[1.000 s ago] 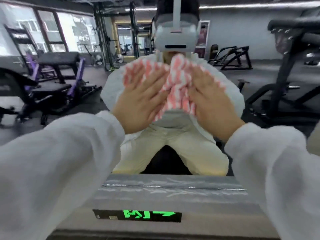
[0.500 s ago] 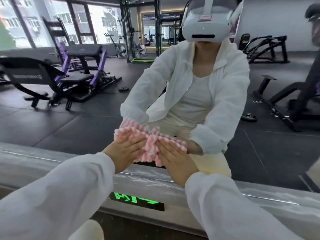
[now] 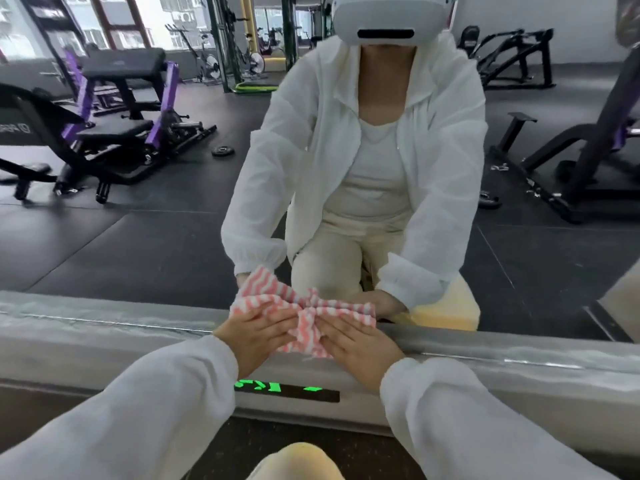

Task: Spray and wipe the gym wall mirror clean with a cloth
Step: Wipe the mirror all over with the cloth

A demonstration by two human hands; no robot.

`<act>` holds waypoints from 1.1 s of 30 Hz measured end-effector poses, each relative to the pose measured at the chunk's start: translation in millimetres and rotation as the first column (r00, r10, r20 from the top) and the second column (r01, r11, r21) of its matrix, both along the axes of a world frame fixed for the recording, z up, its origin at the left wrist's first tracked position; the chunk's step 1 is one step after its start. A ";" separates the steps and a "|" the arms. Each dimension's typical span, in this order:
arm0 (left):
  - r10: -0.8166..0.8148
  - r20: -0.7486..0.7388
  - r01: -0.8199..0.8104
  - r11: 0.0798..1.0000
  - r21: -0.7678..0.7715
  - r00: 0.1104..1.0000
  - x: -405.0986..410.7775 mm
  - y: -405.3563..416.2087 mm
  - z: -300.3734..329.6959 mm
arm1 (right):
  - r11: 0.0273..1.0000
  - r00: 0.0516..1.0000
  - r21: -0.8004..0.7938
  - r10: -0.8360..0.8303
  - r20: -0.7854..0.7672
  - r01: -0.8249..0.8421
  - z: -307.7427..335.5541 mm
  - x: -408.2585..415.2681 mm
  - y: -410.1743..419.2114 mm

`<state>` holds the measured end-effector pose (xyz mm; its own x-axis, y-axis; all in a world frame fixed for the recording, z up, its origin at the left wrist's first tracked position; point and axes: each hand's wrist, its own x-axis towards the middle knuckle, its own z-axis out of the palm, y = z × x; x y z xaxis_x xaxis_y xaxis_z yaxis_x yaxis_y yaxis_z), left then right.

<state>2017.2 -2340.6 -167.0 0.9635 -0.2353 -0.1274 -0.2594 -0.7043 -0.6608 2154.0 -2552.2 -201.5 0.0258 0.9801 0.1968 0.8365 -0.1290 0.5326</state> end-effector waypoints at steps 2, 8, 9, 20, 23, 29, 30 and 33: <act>0.015 -0.076 -0.016 1.000 -0.010 0.997 0.6 -15.0 9.1 | 0.998 0.995 -0.031 -0.051 -0.084 0.048 -6.3 -9.7 -0.2; 0.076 -0.270 -0.079 0.997 0.001 0.960 3.8 -31.7 -6.2 | 0.980 0.991 -0.147 -0.133 0.019 0.134 -5.2 -14.1 -9.8; 0.113 -0.244 -0.116 0.993 0.000 0.963 2.5 -30.8 -12.5 | 0.968 0.987 -0.194 -0.162 0.009 0.161 -4.9 -13.7 -13.6; -0.006 0.744 0.252 0.943 -0.219 0.668 56.1 -52.0 175.7 | 0.746 0.992 0.658 -0.126 -0.009 0.101 213.9 27.8 -17.3; 0.058 0.880 0.306 0.925 -0.225 0.471 71.0 -59.6 263.5 | 0.538 0.993 0.835 -0.093 -0.075 0.114 307.4 24.1 -20.3; 0.066 0.901 0.323 0.921 -0.220 0.428 77.1 -62.1 348.9 | 0.495 0.991 0.862 -0.121 -0.051 0.105 386.7 16.8 -26.4; 0.041 0.903 0.329 0.923 -0.198 0.427 78.3 -60.8 343.2 | 0.497 0.994 0.864 -0.105 -0.028 0.077 380.3 17.9 -26.4; -0.057 0.891 0.353 0.928 -0.119 0.450 82.0 -55.9 305.5 | 0.522 0.999 0.853 -0.041 0.010 0.013 338.8 21.2 -26.5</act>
